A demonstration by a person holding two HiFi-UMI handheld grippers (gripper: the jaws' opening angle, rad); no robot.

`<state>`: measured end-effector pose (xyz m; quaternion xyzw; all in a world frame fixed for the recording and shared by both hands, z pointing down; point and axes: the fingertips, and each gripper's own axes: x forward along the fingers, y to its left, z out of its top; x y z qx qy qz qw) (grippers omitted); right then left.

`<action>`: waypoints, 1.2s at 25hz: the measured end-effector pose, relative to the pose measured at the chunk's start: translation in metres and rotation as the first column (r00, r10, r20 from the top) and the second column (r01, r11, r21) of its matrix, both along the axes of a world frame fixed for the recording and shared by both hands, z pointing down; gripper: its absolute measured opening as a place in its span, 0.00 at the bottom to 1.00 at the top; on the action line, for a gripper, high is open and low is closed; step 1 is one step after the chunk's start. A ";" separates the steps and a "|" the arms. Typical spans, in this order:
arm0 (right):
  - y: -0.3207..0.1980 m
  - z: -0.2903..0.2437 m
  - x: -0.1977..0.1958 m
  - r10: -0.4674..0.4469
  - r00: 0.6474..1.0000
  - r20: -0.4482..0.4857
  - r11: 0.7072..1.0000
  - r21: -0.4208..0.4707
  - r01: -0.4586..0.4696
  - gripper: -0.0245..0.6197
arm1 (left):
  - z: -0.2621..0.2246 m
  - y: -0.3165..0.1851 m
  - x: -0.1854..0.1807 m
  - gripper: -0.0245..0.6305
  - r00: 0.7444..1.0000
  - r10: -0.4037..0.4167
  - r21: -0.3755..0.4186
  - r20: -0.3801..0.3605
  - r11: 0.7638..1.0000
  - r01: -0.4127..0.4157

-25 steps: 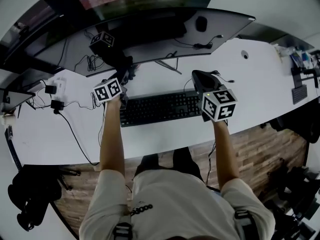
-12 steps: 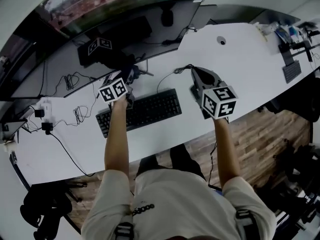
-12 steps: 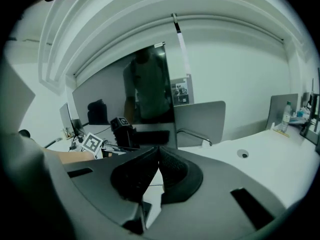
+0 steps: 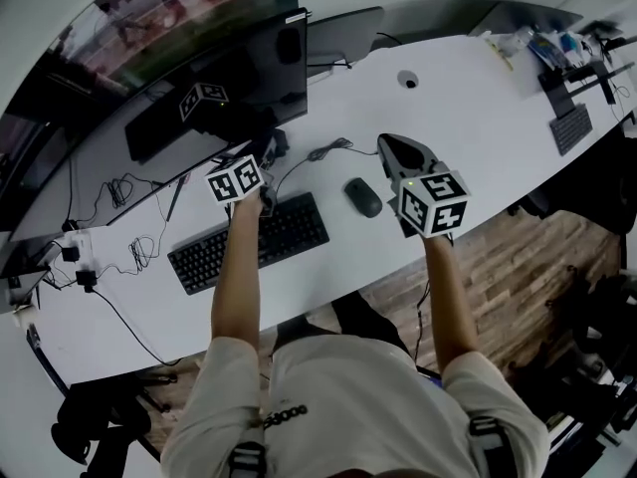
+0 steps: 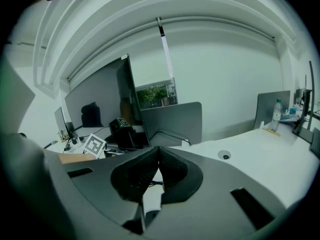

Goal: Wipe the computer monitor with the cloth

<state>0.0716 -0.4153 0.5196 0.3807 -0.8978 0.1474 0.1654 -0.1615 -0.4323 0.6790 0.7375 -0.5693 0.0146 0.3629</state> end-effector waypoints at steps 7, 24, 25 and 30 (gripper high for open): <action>-0.028 0.006 0.040 0.000 1.000 -0.008 1.000 -0.003 0.000 0.05 | -0.001 -0.040 0.062 0.18 0.998 -0.004 0.044 -0.056 0.999 0.006; -0.043 0.000 0.098 0.017 1.000 -0.004 1.000 0.005 -0.017 0.05 | -0.052 -0.076 0.120 0.18 0.966 -0.121 0.214 -0.228 0.962 0.171; -0.042 -0.001 0.100 0.017 1.000 -0.004 1.000 0.007 -0.017 0.05 | -0.059 -0.076 0.119 0.18 0.970 -0.138 0.226 -0.202 0.957 0.183; -0.034 -0.019 0.109 0.024 1.000 0.003 0.999 0.029 -0.024 0.05 | -0.101 -0.075 0.120 0.17 0.969 -0.201 0.283 -0.141 0.930 0.235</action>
